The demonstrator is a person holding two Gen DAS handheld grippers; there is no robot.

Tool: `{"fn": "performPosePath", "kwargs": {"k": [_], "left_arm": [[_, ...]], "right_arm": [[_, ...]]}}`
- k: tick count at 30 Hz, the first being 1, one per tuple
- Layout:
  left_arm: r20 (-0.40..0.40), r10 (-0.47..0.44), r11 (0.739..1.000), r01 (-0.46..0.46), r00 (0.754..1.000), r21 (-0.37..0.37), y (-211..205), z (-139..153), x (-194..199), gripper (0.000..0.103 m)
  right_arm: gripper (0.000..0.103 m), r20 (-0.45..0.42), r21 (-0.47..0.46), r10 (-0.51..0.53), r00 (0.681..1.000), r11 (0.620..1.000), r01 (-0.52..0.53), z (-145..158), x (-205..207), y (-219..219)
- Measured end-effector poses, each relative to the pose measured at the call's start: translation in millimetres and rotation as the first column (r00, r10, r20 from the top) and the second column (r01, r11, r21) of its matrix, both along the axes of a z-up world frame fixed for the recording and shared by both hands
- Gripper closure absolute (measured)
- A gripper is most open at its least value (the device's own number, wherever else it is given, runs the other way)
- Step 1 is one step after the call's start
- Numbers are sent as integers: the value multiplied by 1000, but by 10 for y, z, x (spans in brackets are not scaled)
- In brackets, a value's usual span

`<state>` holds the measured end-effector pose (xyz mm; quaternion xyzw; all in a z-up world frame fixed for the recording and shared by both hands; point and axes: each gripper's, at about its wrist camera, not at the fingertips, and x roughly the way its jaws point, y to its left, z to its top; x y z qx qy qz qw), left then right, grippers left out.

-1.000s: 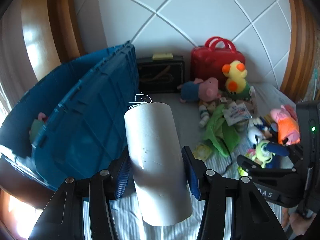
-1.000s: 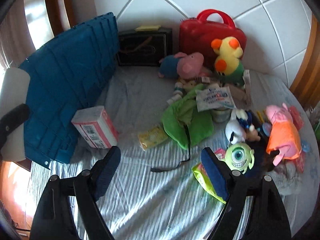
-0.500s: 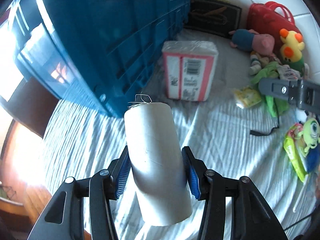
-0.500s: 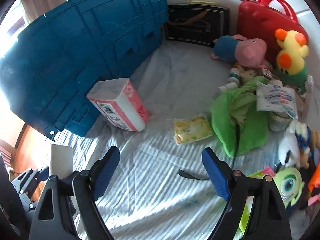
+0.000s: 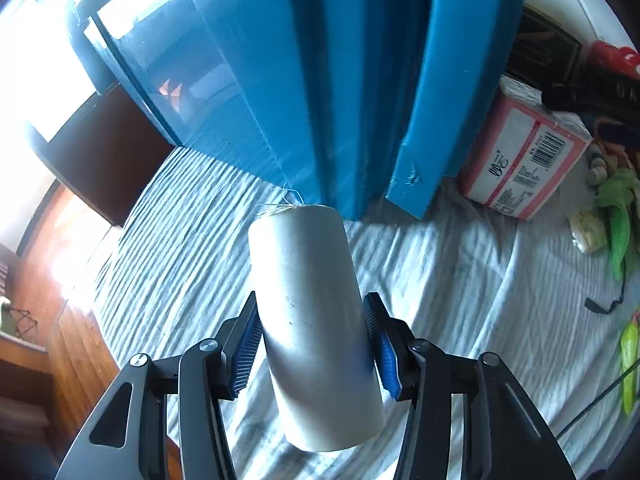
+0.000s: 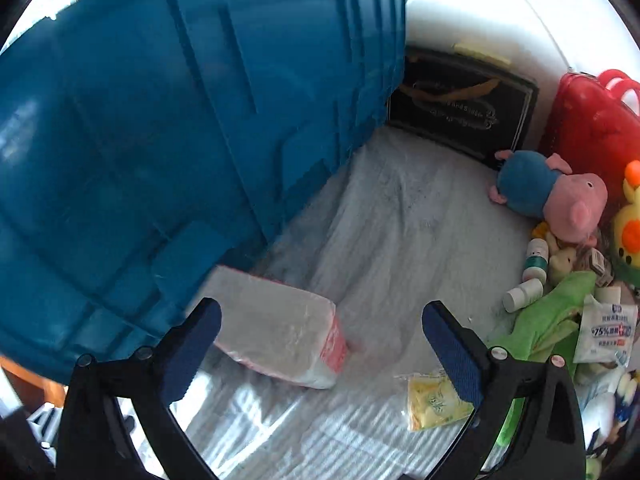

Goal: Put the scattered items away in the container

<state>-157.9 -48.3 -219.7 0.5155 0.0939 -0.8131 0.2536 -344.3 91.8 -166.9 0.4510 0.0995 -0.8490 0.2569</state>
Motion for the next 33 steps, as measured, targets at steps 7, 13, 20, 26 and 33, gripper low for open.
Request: {"fn": "performPosePath", "kwargs": {"k": [7, 13, 20, 26, 33], "left_arm": [[-2, 15, 1000, -15, 1000, 18, 75, 1, 90, 54], [2, -18, 999, 18, 1000, 27, 308, -39, 115, 54], [8, -57, 998, 57, 998, 29, 422, -79, 3, 54], [20, -69, 997, 68, 997, 37, 186, -298, -118, 54], [35, -85, 995, 83, 996, 57, 128, -427, -146, 54]], "right_arm": [[1, 127, 54, 82, 988, 994, -90, -232, 441, 361], [1, 165, 103, 62, 984, 991, -80, -397, 818, 711], [1, 165, 106, 75, 983, 990, -94, -505, 891, 593], [0, 171, 100, 98, 980, 988, -117, -653, 793, 265], [0, 191, 128, 94, 977, 984, -120, -865, 701, 113]]}}
